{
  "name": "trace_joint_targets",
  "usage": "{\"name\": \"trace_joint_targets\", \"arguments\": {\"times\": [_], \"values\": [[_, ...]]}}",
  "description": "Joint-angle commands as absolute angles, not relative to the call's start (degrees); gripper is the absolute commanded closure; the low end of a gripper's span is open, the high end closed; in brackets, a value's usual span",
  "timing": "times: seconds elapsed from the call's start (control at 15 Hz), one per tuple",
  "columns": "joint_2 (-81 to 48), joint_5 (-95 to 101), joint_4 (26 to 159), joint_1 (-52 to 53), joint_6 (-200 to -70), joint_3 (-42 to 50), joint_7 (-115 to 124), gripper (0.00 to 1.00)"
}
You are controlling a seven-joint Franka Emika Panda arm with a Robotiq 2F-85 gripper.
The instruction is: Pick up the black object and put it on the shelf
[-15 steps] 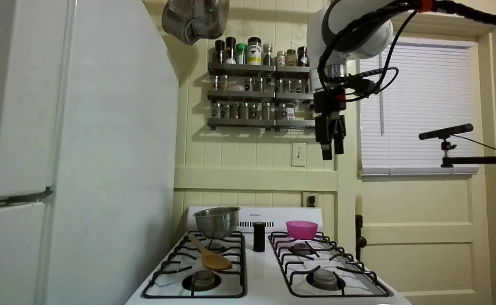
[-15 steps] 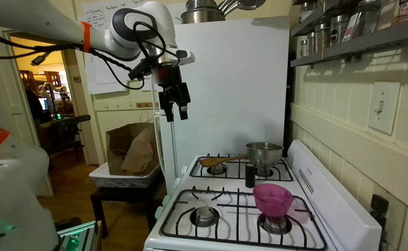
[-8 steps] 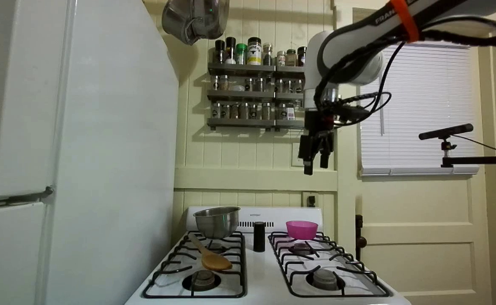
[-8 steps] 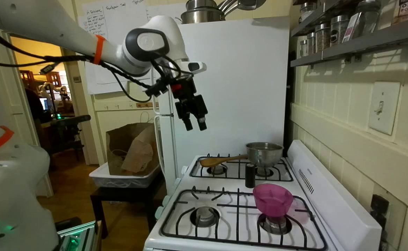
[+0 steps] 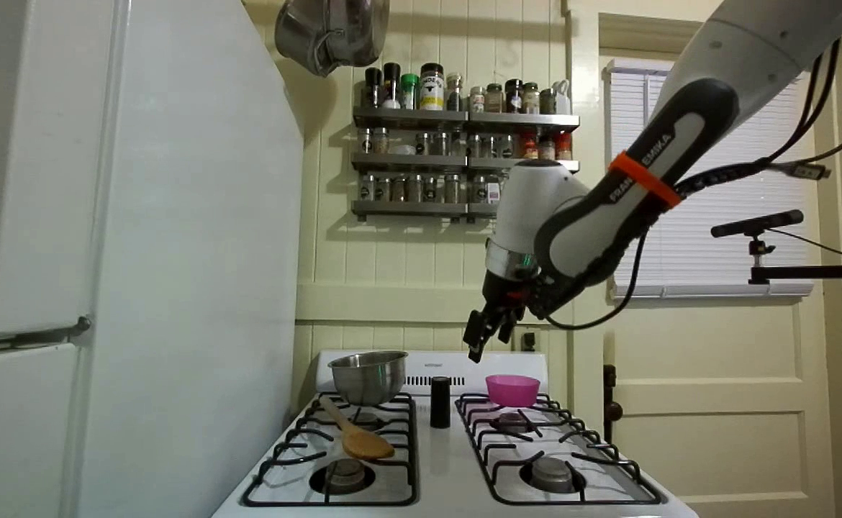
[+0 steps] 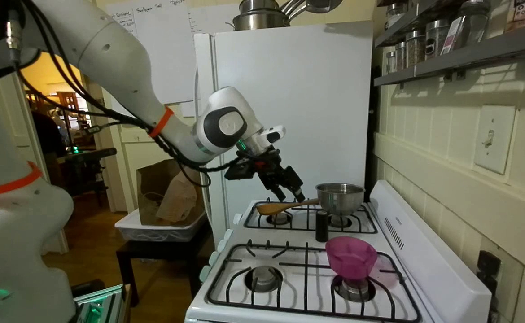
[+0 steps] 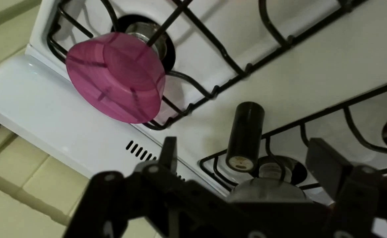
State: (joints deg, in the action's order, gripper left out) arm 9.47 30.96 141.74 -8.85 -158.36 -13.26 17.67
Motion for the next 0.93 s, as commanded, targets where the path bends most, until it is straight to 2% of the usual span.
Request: {"name": "trace_joint_targets", "arguments": {"times": [0.0, 0.4, 0.87], "values": [[8.04, 32.15, 141.73, -10.02, -159.54, -13.86, 18.82, 0.00], [8.69, 31.91, 141.22, -9.39, -159.50, -13.41, 18.41, 0.00], [1.26, 47.96, 140.48, -16.69, -189.55, -14.20, 32.68, 0.00]]}}
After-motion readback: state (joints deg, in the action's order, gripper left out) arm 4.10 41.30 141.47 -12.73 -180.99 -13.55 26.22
